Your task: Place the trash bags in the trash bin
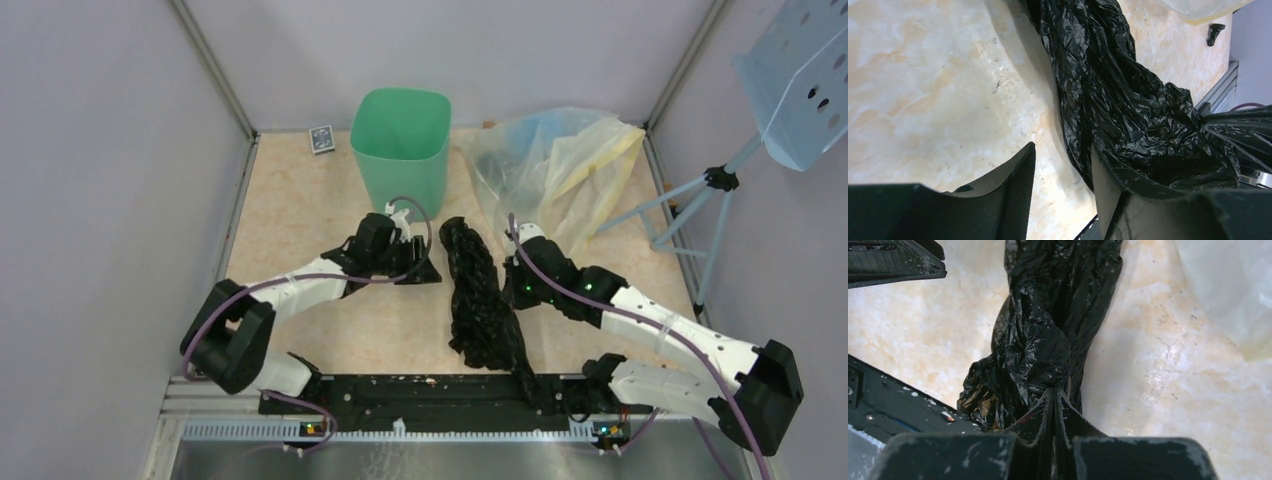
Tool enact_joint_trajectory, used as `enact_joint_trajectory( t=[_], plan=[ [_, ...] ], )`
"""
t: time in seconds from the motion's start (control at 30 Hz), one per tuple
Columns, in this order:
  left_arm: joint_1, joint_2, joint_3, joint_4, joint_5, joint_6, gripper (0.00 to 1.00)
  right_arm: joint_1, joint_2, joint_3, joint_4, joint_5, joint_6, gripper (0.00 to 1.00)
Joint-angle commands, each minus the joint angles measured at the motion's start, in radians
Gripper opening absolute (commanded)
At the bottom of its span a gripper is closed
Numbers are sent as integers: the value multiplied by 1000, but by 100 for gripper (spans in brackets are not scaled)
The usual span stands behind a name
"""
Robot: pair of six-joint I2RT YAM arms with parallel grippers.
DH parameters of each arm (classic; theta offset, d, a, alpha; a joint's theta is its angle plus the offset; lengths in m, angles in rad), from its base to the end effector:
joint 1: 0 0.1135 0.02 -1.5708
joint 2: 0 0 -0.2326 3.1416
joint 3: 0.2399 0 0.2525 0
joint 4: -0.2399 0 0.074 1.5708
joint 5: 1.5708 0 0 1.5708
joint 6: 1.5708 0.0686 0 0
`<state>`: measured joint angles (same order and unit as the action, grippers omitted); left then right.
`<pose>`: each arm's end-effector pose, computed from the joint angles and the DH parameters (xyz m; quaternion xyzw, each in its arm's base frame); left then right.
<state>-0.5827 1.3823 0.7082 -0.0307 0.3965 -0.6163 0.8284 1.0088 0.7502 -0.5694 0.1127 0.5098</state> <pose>0.2443 -0.1927 0.1468 0.0677 0.8912 -0.3797 0.2388 0.1711 0.1751 0.2009 -0.1274 0.9218 0.1836 0.3168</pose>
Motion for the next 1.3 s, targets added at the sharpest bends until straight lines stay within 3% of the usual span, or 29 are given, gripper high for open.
enact_joint_trajectory(
  t=[0.0, 0.2, 0.57, 0.7, 0.77, 0.8, 0.83, 1.0, 1.1, 1.27],
  plan=[
    [-22, 70, 14, 211, 90, -43, 53, -35, -58, -35, -29, 20, 16, 0],
    [-67, 164, 26, 317, 104, -88, 59, -38, -64, -43, -26, 22, 19, 0],
    [-88, 305, 26, 495, 46, -197, 48, -40, -89, -27, -32, 48, 14, 0],
    [-88, 365, 55, 540, 33, -188, 31, -40, -99, -23, -33, 68, 22, 0],
    [-84, 383, 64, 548, 6, -168, 10, -40, -108, -21, -29, 92, 36, 0],
    [-80, 383, 67, 542, -3, -150, 1, -40, -113, -17, -33, 117, 48, 0],
    [-76, 373, 75, 510, -17, -133, 0, -40, -119, -9, -42, 147, 59, 0],
    [-56, 240, 86, 260, -150, -1, 0, -55, -193, 56, -134, 379, 121, 0],
    [-29, 157, 50, 160, -161, 47, 0, -65, -259, 70, -149, 478, 134, 0],
    [23, 31, -40, 101, -91, 71, 0, -68, -302, 60, -138, 484, 141, 0]
  ],
)
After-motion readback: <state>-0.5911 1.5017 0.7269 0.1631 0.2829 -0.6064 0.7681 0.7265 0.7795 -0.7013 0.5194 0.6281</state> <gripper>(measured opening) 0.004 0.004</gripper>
